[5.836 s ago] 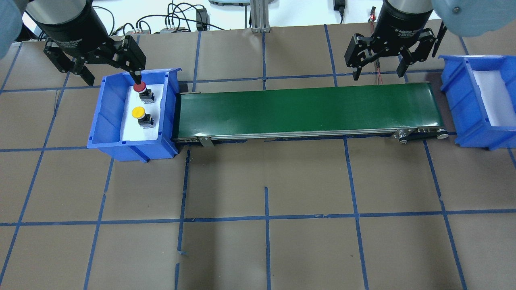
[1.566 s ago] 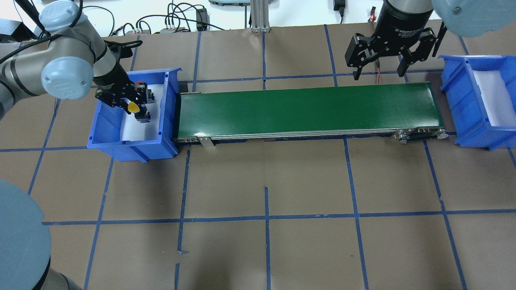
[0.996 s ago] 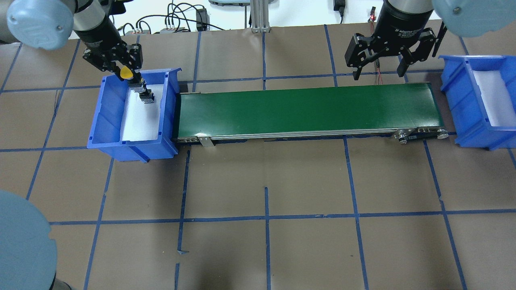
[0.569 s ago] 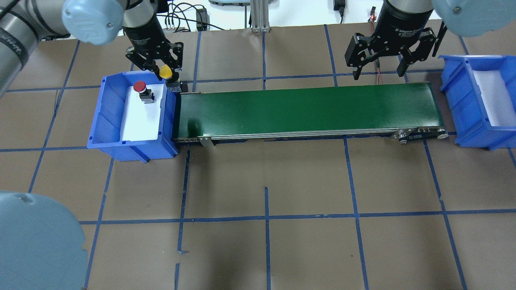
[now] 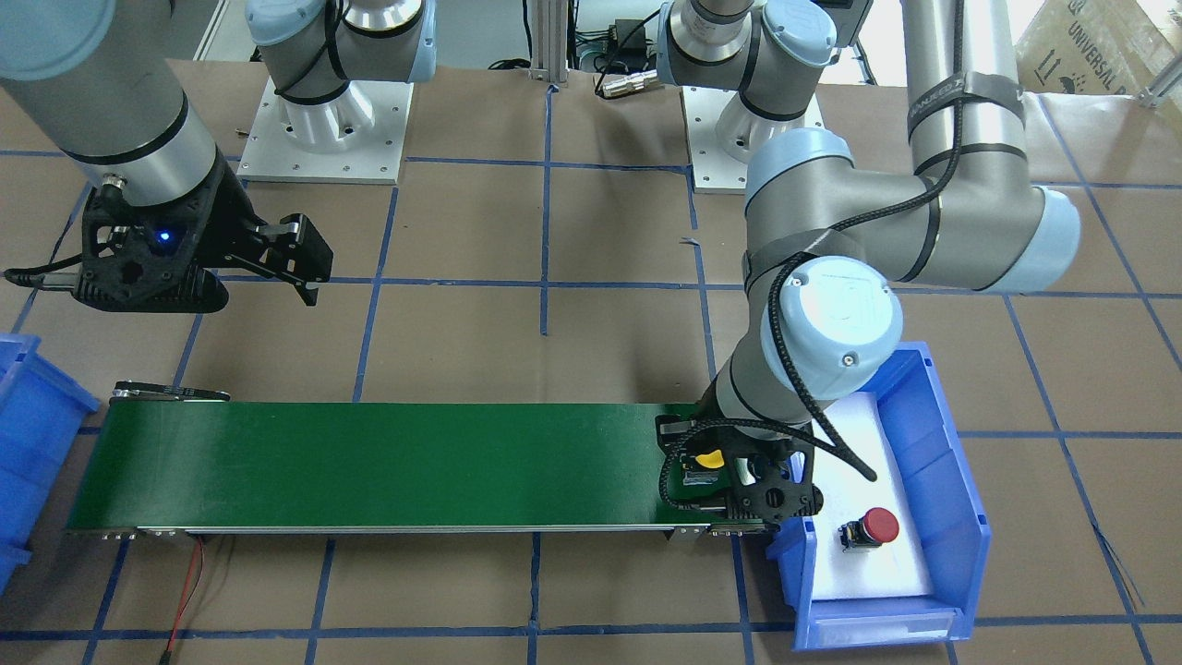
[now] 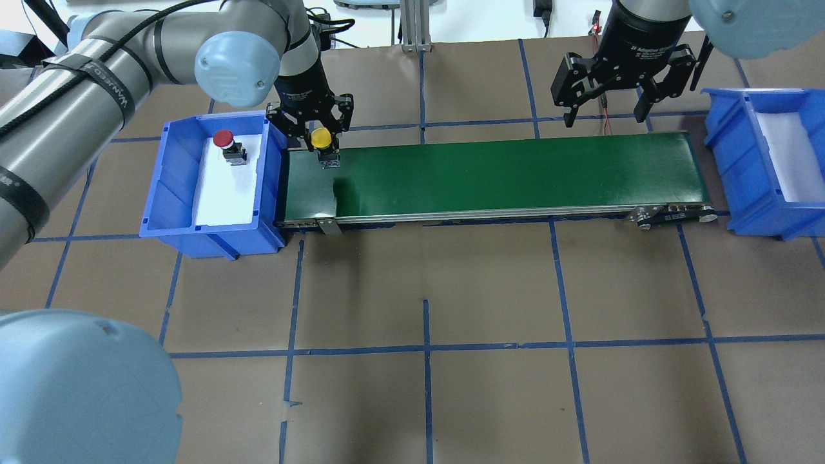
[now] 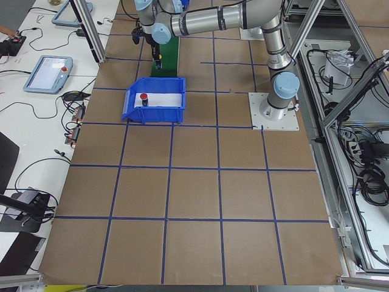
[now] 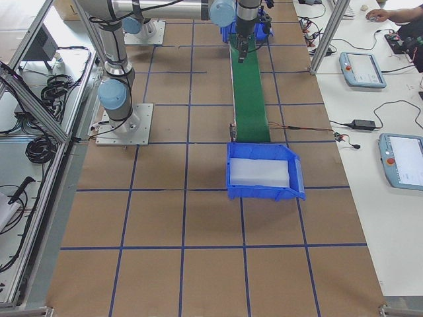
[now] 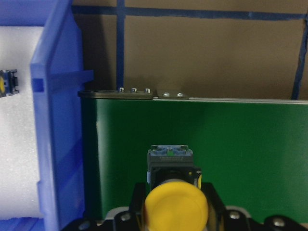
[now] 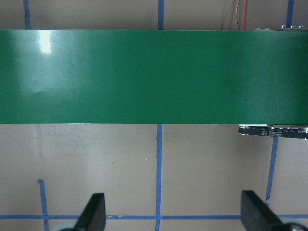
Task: Transport two buttons from left to right
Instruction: 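Lift the yellow button with the left gripper and carry it onto the belt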
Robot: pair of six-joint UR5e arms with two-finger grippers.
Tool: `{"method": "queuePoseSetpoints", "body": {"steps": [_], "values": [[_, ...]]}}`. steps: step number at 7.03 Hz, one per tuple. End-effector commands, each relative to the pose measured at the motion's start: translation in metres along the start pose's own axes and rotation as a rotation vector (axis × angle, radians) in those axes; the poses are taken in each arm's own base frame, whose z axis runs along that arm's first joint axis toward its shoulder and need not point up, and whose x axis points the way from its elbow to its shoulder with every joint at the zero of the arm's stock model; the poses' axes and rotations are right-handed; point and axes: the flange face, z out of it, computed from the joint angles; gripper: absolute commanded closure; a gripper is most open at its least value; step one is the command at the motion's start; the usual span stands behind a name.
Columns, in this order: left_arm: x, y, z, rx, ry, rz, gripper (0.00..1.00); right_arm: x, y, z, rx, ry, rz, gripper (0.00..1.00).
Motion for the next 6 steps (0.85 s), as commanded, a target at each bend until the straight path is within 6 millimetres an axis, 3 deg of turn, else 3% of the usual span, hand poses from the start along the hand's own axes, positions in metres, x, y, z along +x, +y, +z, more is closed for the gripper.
{"method": "queuePoseSetpoints", "body": {"steps": [1,3,4,5,6], "values": [[0.001,0.011,0.02,0.011,0.0,-0.006,0.67,0.0,-0.001,0.001,0.0,0.002,-0.001,0.0],[0.005,0.013,0.027,0.006,-0.004,-0.003,0.65,0.0,0.0,0.001,-0.003,0.0,-0.001,0.0],[0.005,0.013,0.032,-0.002,-0.004,-0.005,0.59,0.0,0.0,0.001,-0.005,0.001,0.003,0.0],[0.005,0.014,0.032,-0.002,-0.004,-0.006,0.21,0.001,0.0,0.001,-0.008,0.001,0.005,0.0],[0.005,0.015,0.031,0.0,-0.005,-0.006,0.08,0.001,0.0,0.002,-0.008,0.0,0.006,0.0]]}}
